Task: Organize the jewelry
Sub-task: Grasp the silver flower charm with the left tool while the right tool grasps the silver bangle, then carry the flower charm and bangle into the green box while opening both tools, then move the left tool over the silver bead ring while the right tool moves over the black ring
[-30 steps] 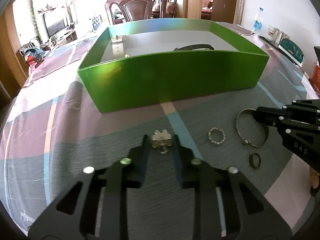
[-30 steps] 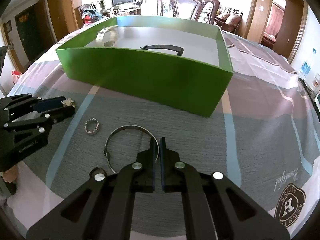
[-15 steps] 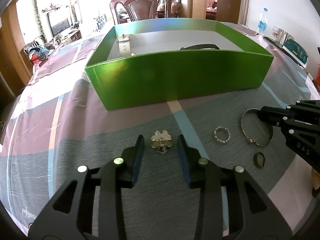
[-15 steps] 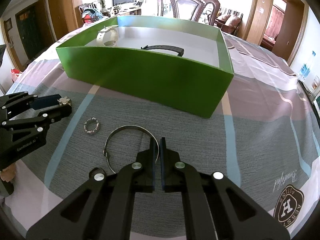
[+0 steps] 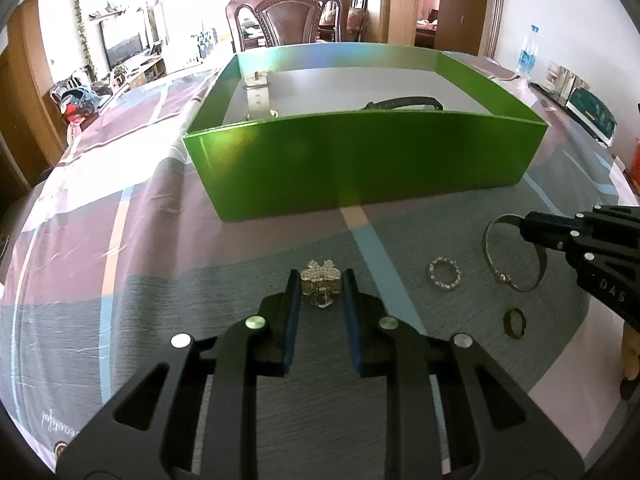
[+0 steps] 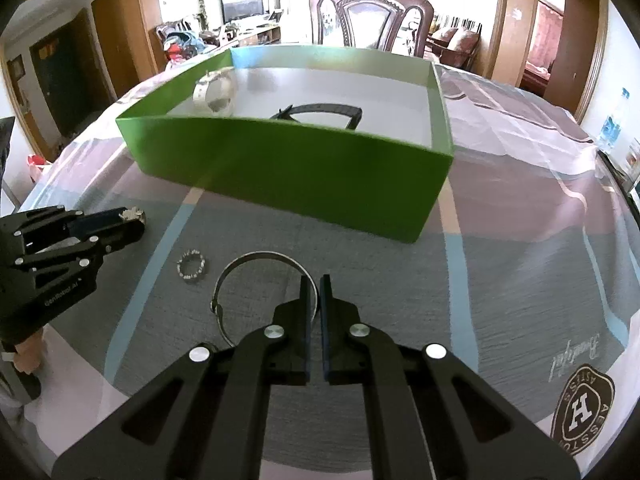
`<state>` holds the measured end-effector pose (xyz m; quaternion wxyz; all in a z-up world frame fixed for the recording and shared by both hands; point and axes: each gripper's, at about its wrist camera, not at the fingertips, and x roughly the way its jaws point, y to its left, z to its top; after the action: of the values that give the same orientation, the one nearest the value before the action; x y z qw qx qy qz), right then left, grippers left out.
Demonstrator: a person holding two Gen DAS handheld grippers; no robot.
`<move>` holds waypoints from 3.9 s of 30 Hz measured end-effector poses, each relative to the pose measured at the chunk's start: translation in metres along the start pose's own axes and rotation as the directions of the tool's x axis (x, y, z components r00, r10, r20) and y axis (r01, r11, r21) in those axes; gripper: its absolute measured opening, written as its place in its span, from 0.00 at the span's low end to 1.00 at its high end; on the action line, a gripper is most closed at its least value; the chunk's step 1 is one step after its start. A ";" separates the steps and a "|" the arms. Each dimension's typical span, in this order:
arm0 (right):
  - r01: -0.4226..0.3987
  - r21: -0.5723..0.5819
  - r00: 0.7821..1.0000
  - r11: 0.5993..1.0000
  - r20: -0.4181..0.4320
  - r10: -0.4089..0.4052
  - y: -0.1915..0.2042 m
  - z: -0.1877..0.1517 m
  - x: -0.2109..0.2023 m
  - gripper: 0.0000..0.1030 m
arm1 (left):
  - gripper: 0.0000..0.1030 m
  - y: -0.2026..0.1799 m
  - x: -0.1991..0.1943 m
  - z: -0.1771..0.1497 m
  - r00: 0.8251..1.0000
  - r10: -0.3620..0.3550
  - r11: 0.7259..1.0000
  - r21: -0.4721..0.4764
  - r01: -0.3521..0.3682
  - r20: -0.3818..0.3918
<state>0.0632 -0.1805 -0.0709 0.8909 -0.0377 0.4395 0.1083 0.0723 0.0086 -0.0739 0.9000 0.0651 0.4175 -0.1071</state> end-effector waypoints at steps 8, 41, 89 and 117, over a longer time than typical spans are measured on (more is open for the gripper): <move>0.011 -0.009 1.000 1.000 0.006 -0.011 0.002 -0.001 0.000 0.05 | 0.21 -0.003 -0.008 -0.001 0.999 0.020 1.000 0.021 -0.020 0.029; 0.041 0.201 0.998 0.979 0.043 -0.051 -0.055 0.115 0.023 0.05 | 0.21 0.022 0.002 0.133 0.993 0.096 0.995 -0.045 -0.093 0.074; -0.095 -0.145 0.992 0.985 -0.102 0.080 0.030 0.015 0.018 0.22 | 0.65 -0.042 0.010 0.019 0.992 -0.048 0.982 0.174 0.068 -0.115; -0.041 -0.093 0.998 0.995 -0.043 0.037 0.011 0.009 0.014 0.18 | 0.34 -0.039 0.016 0.017 0.996 0.064 0.991 0.125 -0.056 -0.059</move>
<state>0.0756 -0.1666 -0.0762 0.8767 -0.0729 0.4527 0.1455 0.0851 -0.0346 -0.0767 0.8833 0.1366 0.4363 -0.1035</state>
